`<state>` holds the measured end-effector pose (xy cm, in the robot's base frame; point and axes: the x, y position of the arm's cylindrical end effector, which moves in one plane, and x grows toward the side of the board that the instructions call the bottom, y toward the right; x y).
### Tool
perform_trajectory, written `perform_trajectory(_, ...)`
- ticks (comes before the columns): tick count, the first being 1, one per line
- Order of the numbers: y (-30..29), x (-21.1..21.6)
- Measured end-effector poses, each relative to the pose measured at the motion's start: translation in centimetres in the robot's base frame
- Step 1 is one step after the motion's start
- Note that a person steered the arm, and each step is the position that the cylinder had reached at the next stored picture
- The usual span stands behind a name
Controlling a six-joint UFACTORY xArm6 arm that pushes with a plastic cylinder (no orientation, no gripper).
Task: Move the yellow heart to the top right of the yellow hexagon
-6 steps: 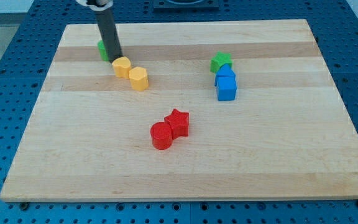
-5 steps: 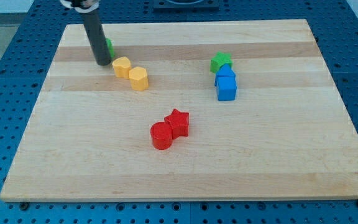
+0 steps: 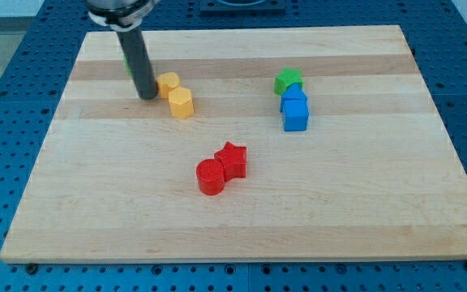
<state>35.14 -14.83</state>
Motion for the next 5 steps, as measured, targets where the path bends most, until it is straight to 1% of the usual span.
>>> perform_trajectory(1, 1.9, -1.3)
perform_trajectory(4, 5.7, -1.4)
perform_trajectory(5, 5.8, -1.4)
